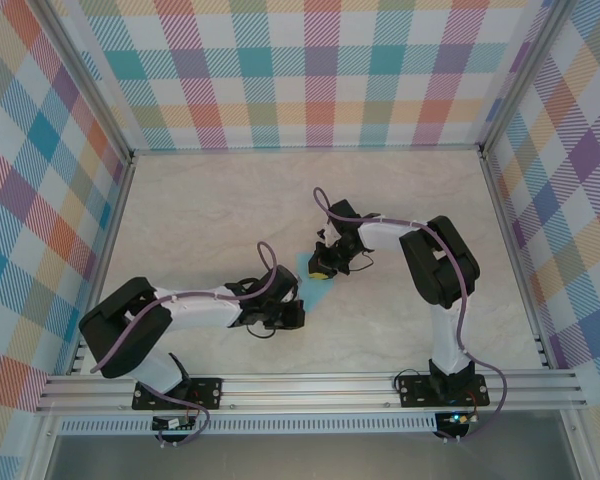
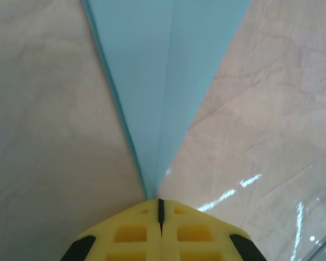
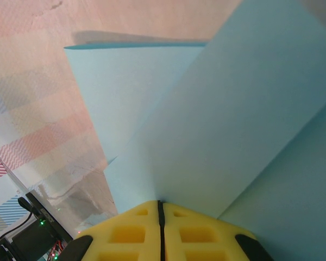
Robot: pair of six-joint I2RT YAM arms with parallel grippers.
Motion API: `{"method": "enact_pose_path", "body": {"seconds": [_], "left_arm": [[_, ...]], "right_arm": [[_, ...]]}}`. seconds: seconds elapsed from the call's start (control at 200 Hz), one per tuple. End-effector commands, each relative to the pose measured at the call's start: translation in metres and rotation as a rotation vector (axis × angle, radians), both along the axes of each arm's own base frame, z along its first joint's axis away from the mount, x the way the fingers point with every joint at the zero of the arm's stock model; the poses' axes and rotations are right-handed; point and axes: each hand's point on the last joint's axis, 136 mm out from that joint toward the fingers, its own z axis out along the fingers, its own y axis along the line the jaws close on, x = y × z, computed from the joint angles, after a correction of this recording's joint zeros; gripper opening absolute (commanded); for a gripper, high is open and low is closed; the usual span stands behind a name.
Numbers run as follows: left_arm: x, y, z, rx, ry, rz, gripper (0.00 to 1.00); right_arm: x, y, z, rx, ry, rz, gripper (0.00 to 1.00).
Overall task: Fold a paper plane with a square sheet of paper (pick it up from the middle)
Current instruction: Pick up the paper from the center of the table.
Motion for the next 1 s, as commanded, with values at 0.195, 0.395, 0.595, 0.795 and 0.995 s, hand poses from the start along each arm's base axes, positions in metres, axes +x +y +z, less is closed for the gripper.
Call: {"method": "enact_pose_path", "body": {"seconds": [0.195, 0.395, 0.595, 0.795, 0.995], "left_arm": [[0.014, 0.011, 0.037, 0.038, -0.1, 0.037, 0.06], [0.058, 0.021, 0.052, 0.035, -0.188, 0.214, 0.18], [0.089, 0.016, 0.055, -0.023, -0.229, 0.316, 0.28], [0.102, 0.009, 0.044, -0.041, -0.211, 0.341, 0.31], [0.109, 0.016, 0.035, 0.006, -0.201, 0.376, 0.31]], "right_arm": [[0.004, -0.021, -0.022, -0.143, -0.049, -0.033, 0.15], [0.022, -0.009, 0.046, -0.025, -0.214, -0.058, 0.34], [0.019, -0.035, 0.047, -0.107, -0.28, -0.162, 0.51], [0.016, -0.037, 0.035, -0.112, -0.253, -0.178, 0.54], [0.019, -0.023, 0.027, -0.06, -0.228, -0.145, 0.5]]}}
